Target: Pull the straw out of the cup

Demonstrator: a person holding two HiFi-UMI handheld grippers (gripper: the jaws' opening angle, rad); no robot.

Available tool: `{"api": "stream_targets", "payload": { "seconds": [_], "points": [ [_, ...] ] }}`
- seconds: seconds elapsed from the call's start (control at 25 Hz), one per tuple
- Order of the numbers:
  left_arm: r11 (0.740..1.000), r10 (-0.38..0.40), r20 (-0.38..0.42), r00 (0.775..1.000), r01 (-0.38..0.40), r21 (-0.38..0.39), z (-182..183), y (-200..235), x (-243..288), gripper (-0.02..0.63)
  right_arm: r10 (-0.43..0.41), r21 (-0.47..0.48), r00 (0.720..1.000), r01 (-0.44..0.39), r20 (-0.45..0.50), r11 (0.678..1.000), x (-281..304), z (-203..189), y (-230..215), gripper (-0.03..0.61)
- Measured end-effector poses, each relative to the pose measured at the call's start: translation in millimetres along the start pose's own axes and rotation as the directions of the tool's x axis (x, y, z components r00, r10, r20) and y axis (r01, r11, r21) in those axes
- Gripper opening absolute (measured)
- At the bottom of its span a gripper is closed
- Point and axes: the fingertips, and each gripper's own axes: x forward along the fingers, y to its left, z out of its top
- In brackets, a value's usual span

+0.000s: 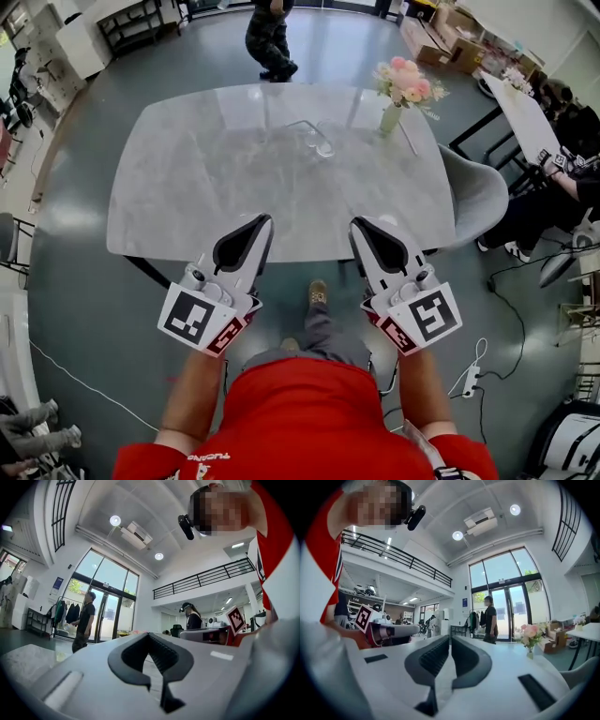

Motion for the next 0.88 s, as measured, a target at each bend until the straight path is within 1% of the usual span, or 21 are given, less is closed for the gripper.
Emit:
{"api": "stream_targets", "payload": {
  "seconds": [0.4,0.72,0.76,0.84,0.88],
  "points": [
    [0.997,0.073,-0.021,0.997,-0.072,0.021,-20,53,76,0.006,0.06,-0.008,0.998,-0.06,-0.005,0.998,68,-13,-77,0.001],
    [0.991,0.134,-0.039,0.99,-0.133,0.027,-42,80,127,0.005,0.138,-0.025,0.988,-0.14,-0.062,0.99,119,-46,-133,0.002],
    [0.99,0.142,-0.039,0.989,-0.141,0.025,-44,83,131,0.006,0.151,-0.021,0.986,-0.153,-0.07,0.988,125,-51,-138,0.008],
    [0.987,0.159,-0.04,0.986,-0.158,0.022,-47,89,138,0.006,0.177,-0.014,0.98,-0.179,-0.092,0.984,137,-61,-146,0.057],
    [0.986,0.166,-0.042,0.985,-0.165,0.021,-49,93,142,0.006,0.186,-0.013,0.977,-0.188,-0.105,0.982,143,-66,-149,0.065]
  ]
}}
